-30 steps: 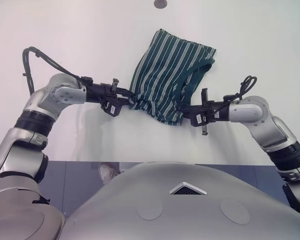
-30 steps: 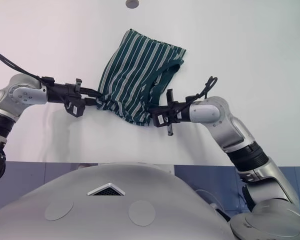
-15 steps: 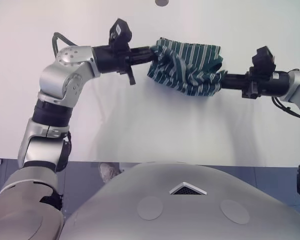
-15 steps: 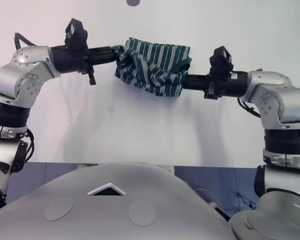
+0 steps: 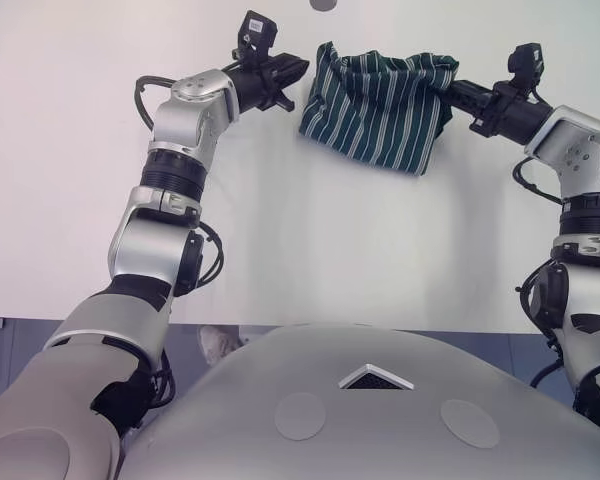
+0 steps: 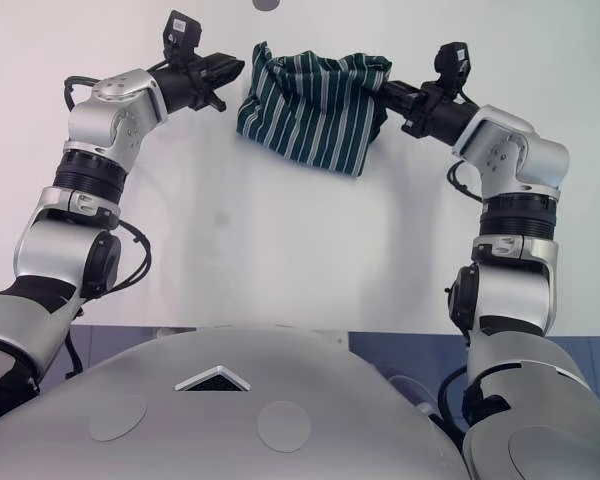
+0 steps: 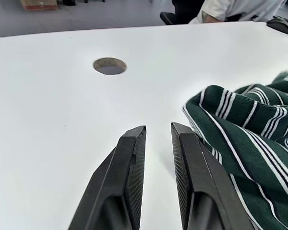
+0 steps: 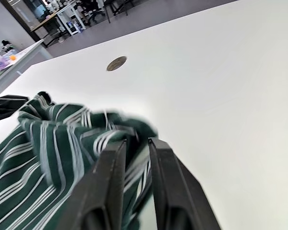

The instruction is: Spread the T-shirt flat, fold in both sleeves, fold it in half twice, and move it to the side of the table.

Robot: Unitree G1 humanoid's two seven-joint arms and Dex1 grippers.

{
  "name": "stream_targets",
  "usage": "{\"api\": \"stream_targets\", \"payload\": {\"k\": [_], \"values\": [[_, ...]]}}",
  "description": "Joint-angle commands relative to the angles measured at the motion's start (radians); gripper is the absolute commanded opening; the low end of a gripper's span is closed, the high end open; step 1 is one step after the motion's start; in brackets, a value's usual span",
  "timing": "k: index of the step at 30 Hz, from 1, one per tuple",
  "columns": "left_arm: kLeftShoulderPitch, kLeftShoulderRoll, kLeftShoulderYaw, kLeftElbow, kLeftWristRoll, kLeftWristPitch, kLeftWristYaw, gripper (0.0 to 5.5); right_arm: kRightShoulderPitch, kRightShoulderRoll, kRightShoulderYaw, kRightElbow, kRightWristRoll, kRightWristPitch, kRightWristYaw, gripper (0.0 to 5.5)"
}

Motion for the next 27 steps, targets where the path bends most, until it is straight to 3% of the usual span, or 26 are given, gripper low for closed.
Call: {"api": "stream_targets", "payload": {"k": [1, 4, 6, 11, 17, 21, 23, 27], "values": [[0.029, 0.008, 0.042, -0.148, -0.018, -0.070, -0.055, 0.71, -0.028, 0.028, -0.038, -0.068, -0.017, -0.092, -0.043, 0.63], [0.151, 0.029, -0.092, -0.384, 0.012, -0.100, -0.235, 0.16, 0.018, 0.068, 0.090, -0.246, -0.020, -0.084, 0.064, 0.03], [0.181, 0.035, -0.125, -0.423, 0.036, -0.098, -0.258, 0.01, 0.024, 0.087, 0.119, -0.280, -0.020, -0.068, 0.086, 0.00], [0.211, 0.103, -0.268, -0.368, 0.228, -0.103, -0.278, 0.01, -0.080, 0.251, 0.239, -0.048, -0.151, -0.133, 0.024, 0.00], [0.280, 0.162, -0.222, -0.336, 0.264, -0.097, -0.255, 0.01, -0.140, 0.248, 0.196, 0.304, -0.277, -0.227, -0.137, 0.00], [0.234, 0.098, -0.041, -0.337, 0.118, -0.010, -0.182, 0.01, -0.107, 0.231, 0.192, 0.372, -0.289, -0.172, -0.105, 0.00], [0.215, 0.086, 0.013, -0.333, 0.090, 0.007, -0.151, 0.01, -0.093, 0.205, 0.123, 0.440, -0.275, -0.179, -0.195, 0.00], [0.233, 0.068, 0.038, -0.336, 0.092, 0.008, -0.107, 0.01, -0.045, 0.046, -0.207, 0.616, -0.135, -0.289, -0.628, 0.00]]}}
